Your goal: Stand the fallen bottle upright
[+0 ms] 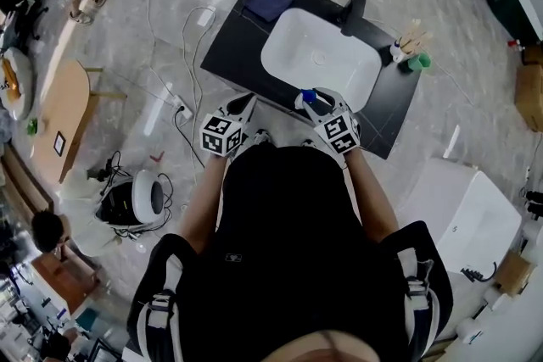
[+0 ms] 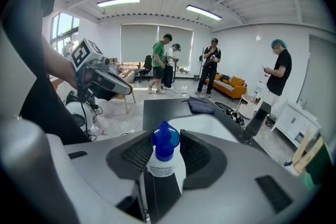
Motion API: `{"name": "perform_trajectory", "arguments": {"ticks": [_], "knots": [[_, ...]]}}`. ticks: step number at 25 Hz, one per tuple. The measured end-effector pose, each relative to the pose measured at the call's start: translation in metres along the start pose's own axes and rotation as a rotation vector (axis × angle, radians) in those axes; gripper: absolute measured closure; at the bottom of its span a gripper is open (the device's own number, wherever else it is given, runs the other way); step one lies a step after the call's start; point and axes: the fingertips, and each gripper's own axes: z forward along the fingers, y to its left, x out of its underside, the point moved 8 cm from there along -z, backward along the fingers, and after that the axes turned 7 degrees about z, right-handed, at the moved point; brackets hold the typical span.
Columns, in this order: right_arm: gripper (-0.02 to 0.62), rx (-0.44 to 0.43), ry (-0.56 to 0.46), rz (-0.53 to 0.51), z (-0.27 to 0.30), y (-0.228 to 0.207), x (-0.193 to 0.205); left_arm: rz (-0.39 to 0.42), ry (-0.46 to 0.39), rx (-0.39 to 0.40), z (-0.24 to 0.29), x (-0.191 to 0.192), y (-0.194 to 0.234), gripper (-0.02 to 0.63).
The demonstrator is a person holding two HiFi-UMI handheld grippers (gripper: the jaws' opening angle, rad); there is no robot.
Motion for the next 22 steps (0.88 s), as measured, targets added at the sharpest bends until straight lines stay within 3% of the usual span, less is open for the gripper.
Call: {"name": "perform_trajectory", "arguments": {"ticks": [16,18,20,22], "knots": [[0.357,0.127,-0.033,0.122,-0.026,0.007,0.014,0.038,0.028,0.085,-0.010,0.000,0.002,0.591],[0.406,0.148,-0.036,0.139,-0.033,0.006,0.021,0.032,0.036,0.086,-0.012,0.002,-0.001,0.591],[0.521,0.165,-0.042,0.135,-0.040,0.005,0.025,0.030,0.041,0.083,-0.013,0.004,-0.005,0.591],[0.535,0.161,-0.041,0.109,-0.044,0.006,0.030,0.029,0.043,0.074,-0.014,0.006,-0.010,0.591]]}}
